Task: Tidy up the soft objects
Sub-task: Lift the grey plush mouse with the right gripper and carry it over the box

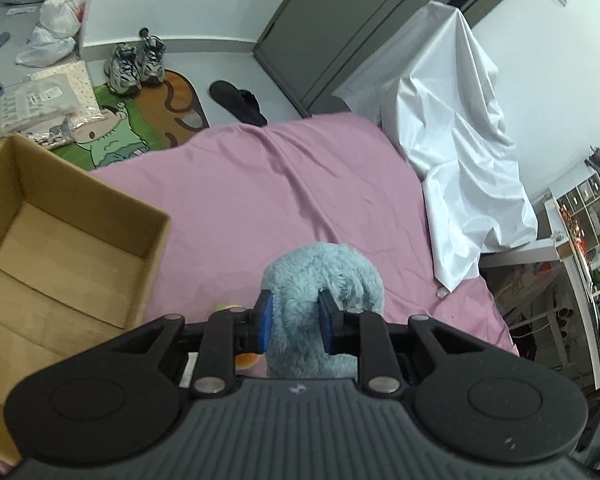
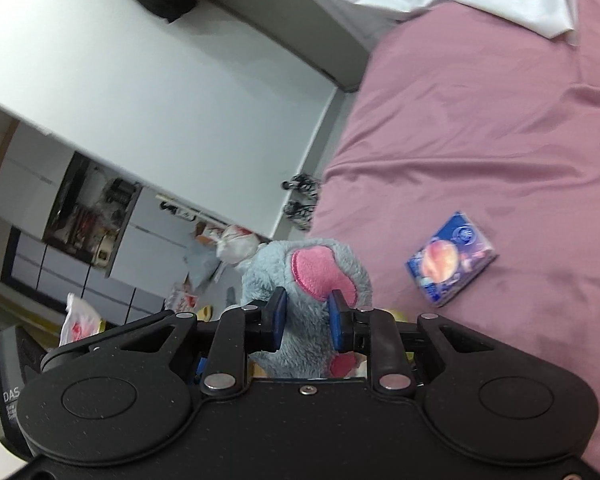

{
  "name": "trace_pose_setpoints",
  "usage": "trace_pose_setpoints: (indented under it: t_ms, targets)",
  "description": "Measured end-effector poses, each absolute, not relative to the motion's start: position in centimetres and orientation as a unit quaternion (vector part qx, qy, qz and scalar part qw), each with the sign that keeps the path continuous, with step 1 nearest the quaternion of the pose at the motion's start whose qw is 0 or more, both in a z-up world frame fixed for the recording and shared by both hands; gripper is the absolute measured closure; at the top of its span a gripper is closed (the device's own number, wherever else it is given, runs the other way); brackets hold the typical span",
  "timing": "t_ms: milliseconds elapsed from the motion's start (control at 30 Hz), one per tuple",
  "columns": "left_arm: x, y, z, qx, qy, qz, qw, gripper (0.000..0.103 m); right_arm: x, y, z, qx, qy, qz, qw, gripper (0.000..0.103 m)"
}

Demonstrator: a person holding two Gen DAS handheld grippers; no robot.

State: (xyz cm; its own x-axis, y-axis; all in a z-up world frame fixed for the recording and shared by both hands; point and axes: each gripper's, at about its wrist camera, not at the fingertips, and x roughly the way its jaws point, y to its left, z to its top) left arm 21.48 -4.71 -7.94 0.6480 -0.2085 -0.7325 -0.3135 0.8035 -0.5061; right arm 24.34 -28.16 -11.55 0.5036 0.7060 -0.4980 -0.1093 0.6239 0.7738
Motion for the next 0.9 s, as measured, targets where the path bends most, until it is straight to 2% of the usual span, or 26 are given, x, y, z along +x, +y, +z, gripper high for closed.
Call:
trace_pose_setpoints:
  t_ms: [367,900]
  targets:
    - [18.4,-0.3,-5.8,-0.319,0.391,0.054,0.862,0.08,22.5,-23.6,-9.9,0.327,0.41,0.315,0.791,0.08]
    - [15.1,6.7,-6.0,-0.341,0.378,0.097,0.855,0.08,21.0,-16.5,-9.7,0.3,0.419,0.347,0.783,0.081]
